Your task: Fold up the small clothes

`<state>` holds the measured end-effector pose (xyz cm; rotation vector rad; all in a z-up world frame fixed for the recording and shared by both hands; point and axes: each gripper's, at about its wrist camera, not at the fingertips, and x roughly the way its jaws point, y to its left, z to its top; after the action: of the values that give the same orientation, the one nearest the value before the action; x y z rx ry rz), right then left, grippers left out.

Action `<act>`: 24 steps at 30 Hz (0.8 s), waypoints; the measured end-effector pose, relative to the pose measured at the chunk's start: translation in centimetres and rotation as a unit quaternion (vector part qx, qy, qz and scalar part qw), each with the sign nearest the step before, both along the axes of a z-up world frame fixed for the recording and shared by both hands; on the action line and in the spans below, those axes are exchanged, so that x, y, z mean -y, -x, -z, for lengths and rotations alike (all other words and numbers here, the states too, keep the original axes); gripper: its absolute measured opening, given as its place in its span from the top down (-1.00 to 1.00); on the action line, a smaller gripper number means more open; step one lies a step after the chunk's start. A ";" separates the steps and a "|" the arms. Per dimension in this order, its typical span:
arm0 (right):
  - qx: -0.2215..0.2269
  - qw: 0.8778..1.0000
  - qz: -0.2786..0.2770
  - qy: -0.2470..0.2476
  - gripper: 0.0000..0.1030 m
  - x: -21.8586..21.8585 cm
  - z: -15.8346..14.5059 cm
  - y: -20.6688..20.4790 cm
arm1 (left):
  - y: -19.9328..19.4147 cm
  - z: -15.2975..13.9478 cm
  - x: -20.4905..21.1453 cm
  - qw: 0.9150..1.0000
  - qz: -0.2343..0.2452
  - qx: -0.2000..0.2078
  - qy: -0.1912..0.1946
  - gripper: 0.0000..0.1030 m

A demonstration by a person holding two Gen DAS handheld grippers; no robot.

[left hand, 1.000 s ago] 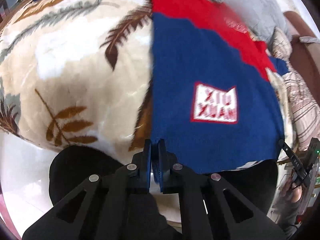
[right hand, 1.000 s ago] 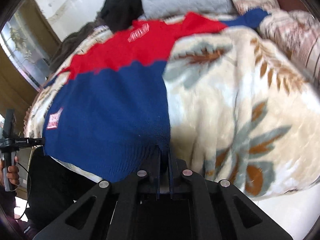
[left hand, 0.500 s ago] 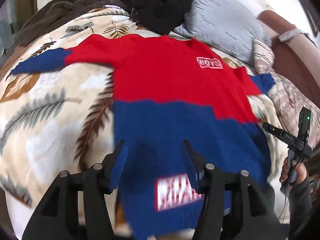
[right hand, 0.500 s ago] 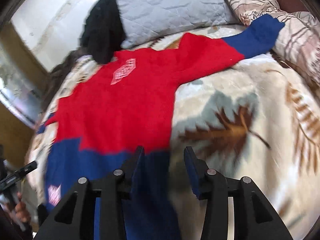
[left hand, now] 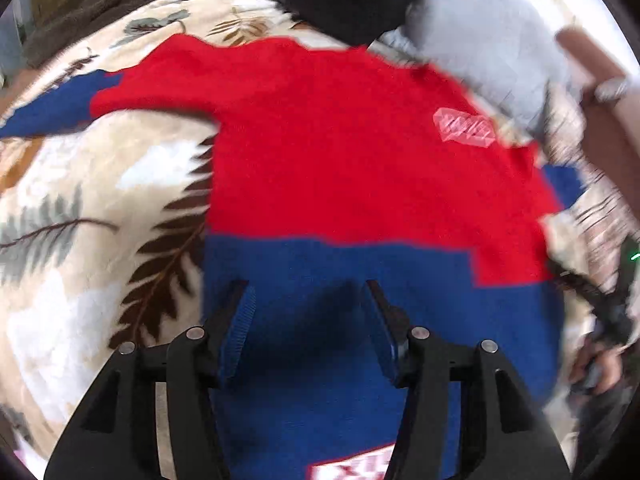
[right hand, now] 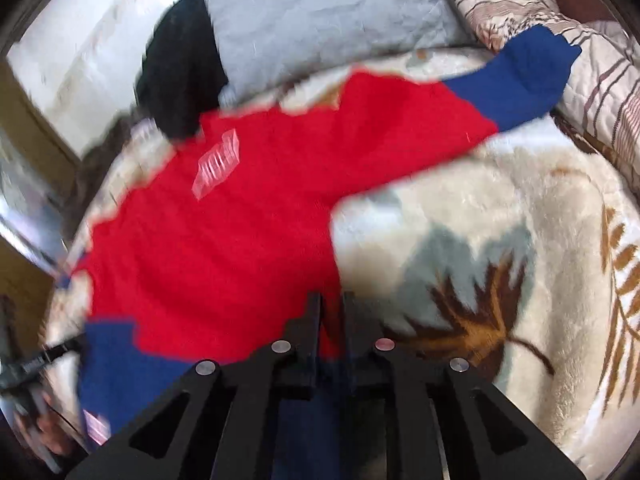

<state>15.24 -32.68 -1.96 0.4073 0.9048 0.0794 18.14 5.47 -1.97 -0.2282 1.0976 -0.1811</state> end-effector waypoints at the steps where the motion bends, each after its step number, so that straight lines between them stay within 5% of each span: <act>1: 0.013 1.000 -0.003 -0.010 0.68 -0.3 -0.5 -0.4 | -0.7 -0.9 -0.3 1.000 -0.007 0.004 0.028 -0.05; 4: 0.030 0.999 -0.011 -0.007 0.62 -1.8 -1.3 -2.8 | -3.1 -2.6 -0.1 0.997 -0.018 0.021 0.068 -0.06; 7: 0.033 0.999 -0.014 -0.014 0.62 -3.1 -0.7 -5.3 | -5.8 -3.0 0.8 0.997 -0.023 0.031 0.068 -0.18; 10: -0.038 0.999 -0.026 0.026 0.65 -4.4 2.0 -8.4 | -7.6 -1.0 1.3 0.999 -0.032 0.010 0.042 -0.18; 13: -0.008 1.000 -0.020 0.006 0.68 -3.0 0.9 -9.1 | -8.3 2.1 1.1 0.999 -0.028 -0.021 0.037 -0.17; 15: 0.023 0.999 0.024 -0.018 0.56 -0.3 -0.5 -9.7 | -8.3 1.6 0.9 0.999 -0.025 -0.008 0.040 -0.18; 17: 0.037 0.996 0.083 0.002 0.07 2.7 -1.2 -10.8 | -8.9 0.7 0.7 0.999 -0.023 0.009 0.043 -0.18; 18: 0.029 0.993 0.107 0.026 0.00 3.9 -1.4 -11.7 | -9.3 0.3 0.7 0.999 -0.028 0.020 0.041 -0.18; 24: -0.042 0.988 0.107 0.105 -0.08 3.9 1.3 -16.6 | -11.7 1.0 1.0 0.998 -0.039 0.018 0.040 -0.18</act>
<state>31.81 -36.63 -3.28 0.3099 0.9360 -0.2304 29.87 4.44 -2.99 -0.3375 1.0454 -0.1585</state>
